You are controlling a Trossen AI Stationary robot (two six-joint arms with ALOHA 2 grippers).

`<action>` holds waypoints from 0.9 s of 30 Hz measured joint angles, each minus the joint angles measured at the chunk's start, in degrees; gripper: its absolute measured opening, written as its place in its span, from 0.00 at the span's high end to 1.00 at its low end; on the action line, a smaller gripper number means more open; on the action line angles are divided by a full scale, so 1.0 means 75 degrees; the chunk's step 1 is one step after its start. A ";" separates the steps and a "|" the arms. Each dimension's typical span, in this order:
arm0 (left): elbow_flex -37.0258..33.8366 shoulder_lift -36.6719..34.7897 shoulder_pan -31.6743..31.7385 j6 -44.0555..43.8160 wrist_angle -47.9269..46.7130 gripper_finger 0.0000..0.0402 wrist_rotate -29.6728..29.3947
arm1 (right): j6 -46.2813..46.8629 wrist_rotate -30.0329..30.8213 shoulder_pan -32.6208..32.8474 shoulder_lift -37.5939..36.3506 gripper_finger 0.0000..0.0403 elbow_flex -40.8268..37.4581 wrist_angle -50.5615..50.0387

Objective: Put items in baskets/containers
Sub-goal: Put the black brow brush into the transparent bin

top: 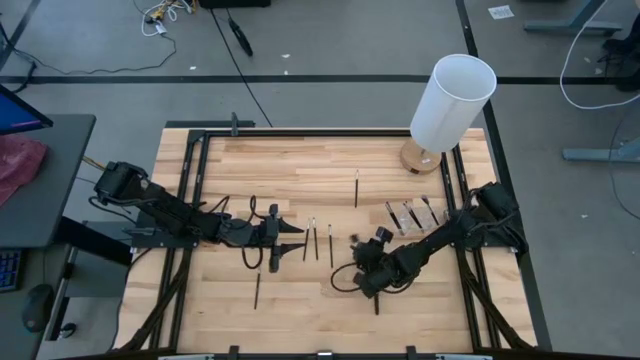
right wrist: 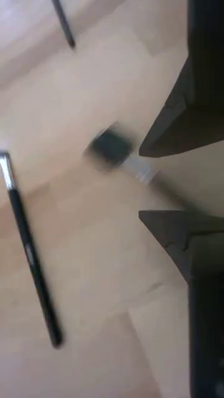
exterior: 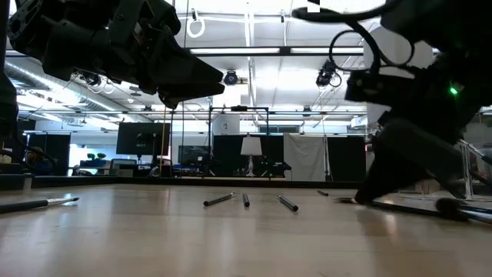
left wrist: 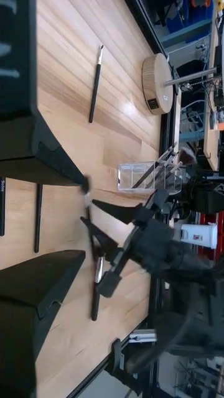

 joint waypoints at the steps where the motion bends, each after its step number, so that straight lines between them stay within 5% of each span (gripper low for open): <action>1: 0.0000 0.0000 0.0000 0.0000 0.0000 0.55 0.0000 | 0.0176 0.0053 -0.0003 -0.0081 0.63 0.0018 -0.0057; 15: 0.0000 0.0000 0.0000 0.0000 -0.0181 0.55 0.0001 | 0.2993 0.0932 0.0122 -0.0223 0.53 -0.0204 -0.0040; 20: 0.0000 0.0000 0.0000 -0.0003 -0.0198 0.55 0.0000 | 0.3709 0.0234 -0.0015 -0.0445 0.47 0.0092 -0.0684; 27: 0.0000 0.0000 0.0000 -0.0003 -0.0219 0.55 0.0000 | 0.4672 -0.0213 -0.0130 -0.0468 0.50 0.0308 -0.1662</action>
